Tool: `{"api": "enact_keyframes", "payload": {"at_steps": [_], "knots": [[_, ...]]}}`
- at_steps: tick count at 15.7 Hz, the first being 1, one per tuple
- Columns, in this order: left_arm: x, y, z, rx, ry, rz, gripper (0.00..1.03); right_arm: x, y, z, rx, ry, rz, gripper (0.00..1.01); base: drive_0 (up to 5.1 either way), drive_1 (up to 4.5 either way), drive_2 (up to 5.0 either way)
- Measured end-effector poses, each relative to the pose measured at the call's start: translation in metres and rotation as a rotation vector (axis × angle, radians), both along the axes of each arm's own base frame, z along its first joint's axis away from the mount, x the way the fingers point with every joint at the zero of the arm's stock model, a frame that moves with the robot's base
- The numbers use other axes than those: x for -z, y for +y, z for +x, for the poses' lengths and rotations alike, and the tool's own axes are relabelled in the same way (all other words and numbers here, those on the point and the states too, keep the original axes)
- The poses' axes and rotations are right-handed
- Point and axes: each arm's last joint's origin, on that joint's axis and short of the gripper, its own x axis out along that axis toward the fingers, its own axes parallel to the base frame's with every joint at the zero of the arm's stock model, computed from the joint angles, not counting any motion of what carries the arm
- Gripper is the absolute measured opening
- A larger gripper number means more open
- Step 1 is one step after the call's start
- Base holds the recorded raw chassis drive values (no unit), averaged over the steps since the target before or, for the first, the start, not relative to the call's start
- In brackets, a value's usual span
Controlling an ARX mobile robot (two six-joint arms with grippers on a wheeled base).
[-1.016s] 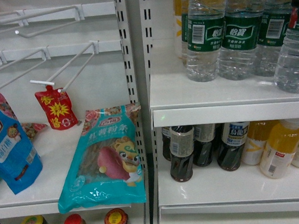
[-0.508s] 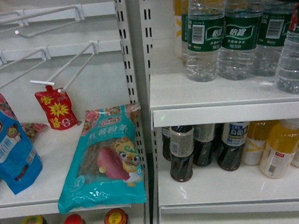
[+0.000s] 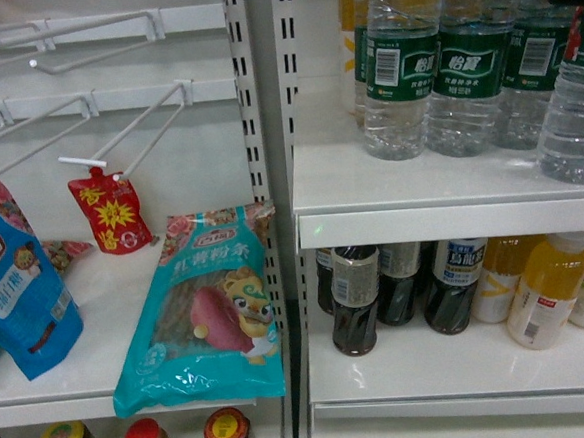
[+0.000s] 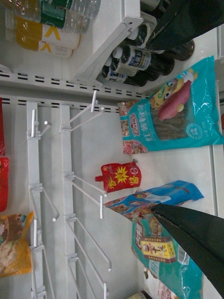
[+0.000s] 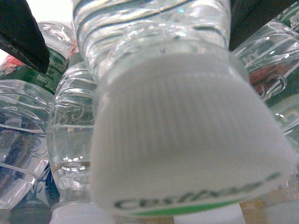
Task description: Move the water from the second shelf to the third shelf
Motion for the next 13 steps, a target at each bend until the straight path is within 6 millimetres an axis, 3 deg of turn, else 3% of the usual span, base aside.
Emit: {"api": "enact_keyframes", "payload": {"at_steps": [6, 11, 13], "knots": [[0.0, 0.0, 0.0, 0.0, 0.0, 0.0, 0.98, 0.002, -0.003, -0.036, -0.026, -0.002, -0.06, 0.98, 0.0, 0.0, 0.0], [0.0, 0.0, 0.0, 0.0, 0.0, 0.0, 0.98, 0.001, -0.003, -0.048, -0.038, -0.015, -0.062, 0.98, 0.0, 0.0, 0.0], [0.0, 0.0, 0.0, 0.0, 0.0, 0.0, 0.98, 0.0, -0.002, -0.066, -0.059, -0.017, -0.059, 0.98, 0.0, 0.0, 0.0]]}}
